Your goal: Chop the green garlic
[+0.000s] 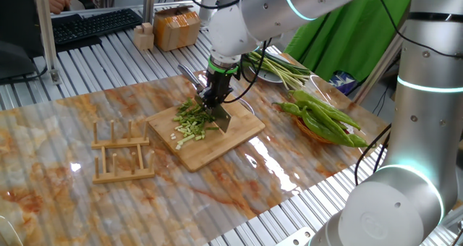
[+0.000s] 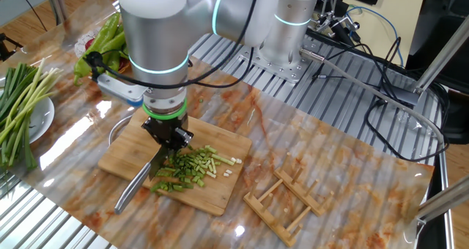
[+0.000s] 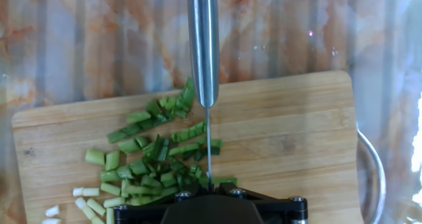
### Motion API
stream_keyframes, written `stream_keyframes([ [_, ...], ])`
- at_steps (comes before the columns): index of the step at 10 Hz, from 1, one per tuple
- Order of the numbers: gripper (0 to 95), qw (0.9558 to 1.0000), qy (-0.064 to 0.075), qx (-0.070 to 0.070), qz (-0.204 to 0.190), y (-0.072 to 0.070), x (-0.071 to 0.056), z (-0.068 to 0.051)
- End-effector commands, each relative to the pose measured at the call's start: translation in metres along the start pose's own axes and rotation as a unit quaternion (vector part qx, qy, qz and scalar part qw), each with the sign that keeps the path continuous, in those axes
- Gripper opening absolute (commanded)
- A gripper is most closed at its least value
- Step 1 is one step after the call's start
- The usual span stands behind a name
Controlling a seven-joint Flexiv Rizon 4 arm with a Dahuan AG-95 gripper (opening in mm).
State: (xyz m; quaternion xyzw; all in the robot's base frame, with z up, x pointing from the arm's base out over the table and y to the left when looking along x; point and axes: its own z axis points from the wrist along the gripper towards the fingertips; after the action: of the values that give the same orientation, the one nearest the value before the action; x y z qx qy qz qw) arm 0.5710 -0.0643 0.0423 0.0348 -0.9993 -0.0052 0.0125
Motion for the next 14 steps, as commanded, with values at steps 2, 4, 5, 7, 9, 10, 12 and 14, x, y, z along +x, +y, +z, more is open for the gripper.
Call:
stream_keyframes([
  [2,0.0,1.0,-0.004,-0.001,0.003,-0.001,0.001,-0.003],
  [4,0.0,1.0,-0.005,0.0,0.001,-0.003,0.001,-0.005],
  [5,0.0,1.0,-0.005,0.001,-0.001,-0.005,0.0,-0.006],
  [7,0.0,1.0,-0.006,0.001,-0.002,-0.007,0.0,-0.009],
  [9,0.0,1.0,-0.008,0.002,-0.005,-0.009,0.001,-0.008],
  [10,0.0,1.0,-0.008,0.002,-0.005,-0.01,0.001,-0.007],
  [12,0.0,0.9999,-0.013,0.0,-0.006,-0.01,0.001,0.0],
  [14,0.0,0.9997,-0.023,-0.003,-0.006,-0.009,0.001,0.017],
])
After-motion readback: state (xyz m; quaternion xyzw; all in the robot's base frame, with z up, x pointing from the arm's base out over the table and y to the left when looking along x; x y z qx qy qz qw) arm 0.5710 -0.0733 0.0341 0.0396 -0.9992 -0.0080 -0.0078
